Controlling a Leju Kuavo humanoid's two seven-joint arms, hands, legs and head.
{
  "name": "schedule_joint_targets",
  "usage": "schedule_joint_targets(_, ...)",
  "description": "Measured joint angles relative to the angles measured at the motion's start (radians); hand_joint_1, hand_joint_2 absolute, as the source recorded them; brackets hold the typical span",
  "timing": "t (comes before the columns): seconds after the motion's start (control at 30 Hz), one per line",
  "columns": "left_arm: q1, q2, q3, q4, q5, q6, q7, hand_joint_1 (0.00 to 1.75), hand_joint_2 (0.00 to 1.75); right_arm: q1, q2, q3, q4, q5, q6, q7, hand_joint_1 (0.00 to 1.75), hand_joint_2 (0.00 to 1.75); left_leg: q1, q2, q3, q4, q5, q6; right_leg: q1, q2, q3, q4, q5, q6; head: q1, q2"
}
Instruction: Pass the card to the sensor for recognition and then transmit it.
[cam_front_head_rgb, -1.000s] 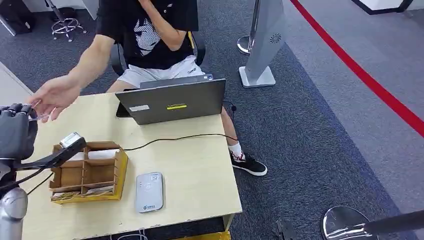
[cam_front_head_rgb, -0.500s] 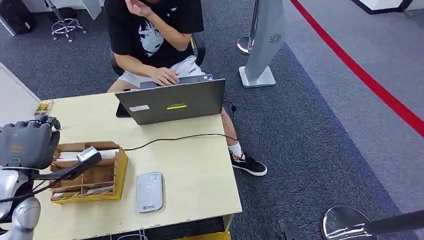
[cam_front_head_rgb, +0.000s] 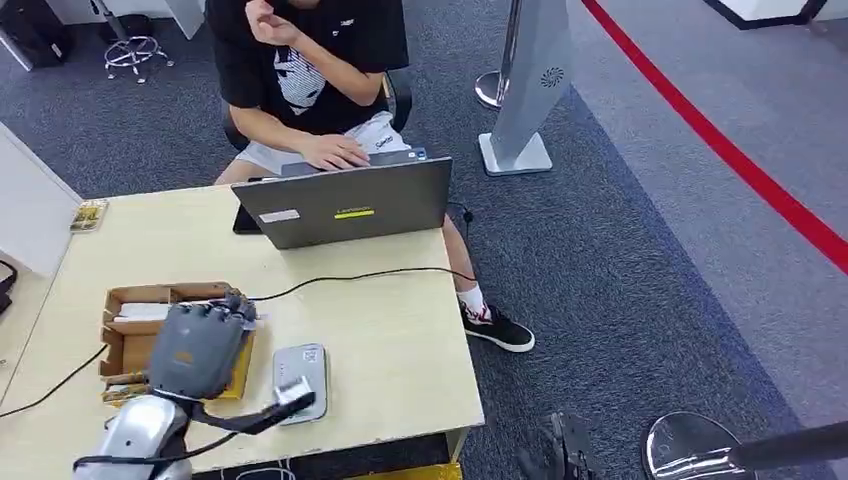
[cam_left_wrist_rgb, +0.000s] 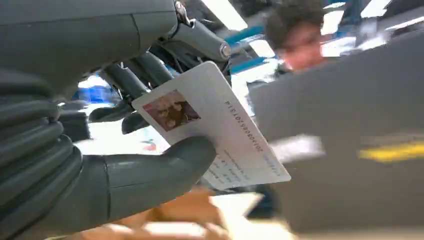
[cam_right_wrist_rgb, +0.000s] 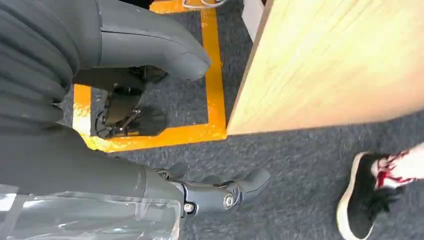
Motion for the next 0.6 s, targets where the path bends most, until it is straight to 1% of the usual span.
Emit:
schedule_joint_targets(0.07,0.0,-0.01,-0.032,0.008,-0.002,0.0,-0.004,1.75,1.75,-0.002,0.0,0.013,0.0,0.0,0.0,0.001,0.0,1.75,0.0,0.001,0.0,0.0,0.0,0.0,0.0,0.001,0.0,0.0,0.0,0.0,0.003,0.0)
schedule_joint_targets(0.13,0.002,-0.014,-0.041,0.016,-0.002,0.001,-0.003,1.75,1.75,-0.002,0.0,0.019,0.0,-0.007,0.0,0.001,0.0,1.75,0.0,0.002,0.001,0.0,0.0,0.0,0.0,0.002,-0.001,0.0,0.0,0.0,0.0,0.0)
schedule_joint_targets(0.3,0.014,-0.021,-0.053,0.026,0.009,0.001,0.003,1.75,1.75,-0.004,0.0,0.035,0.0,-0.024,0.001,0.0,0.0,1.75,0.001,0.001,0.001,0.0,0.0,0.0,0.0,0.002,-0.001,0.0,0.0,0.0,0.0,0.0)
schedule_joint_targets(0.47,0.022,-0.033,-0.052,0.054,0.1,-0.02,-0.008,1.75,1.75,-0.006,0.0,0.051,-0.001,-0.051,0.0,0.001,0.0,1.75,0.0,0.001,0.001,0.0,0.0,0.0,0.0,0.002,0.0,0.0,0.0,0.0,0.0,0.0)
schedule_joint_targets(0.6,0.028,-0.04,-0.052,0.092,0.118,-0.017,-0.017,1.75,1.75,-0.008,-0.001,0.063,-0.002,-0.053,0.0,0.002,0.0,1.75,0.0,0.001,0.001,0.0,0.0,0.0,0.0,0.002,0.0,0.0,0.0,0.0,0.0,0.0)
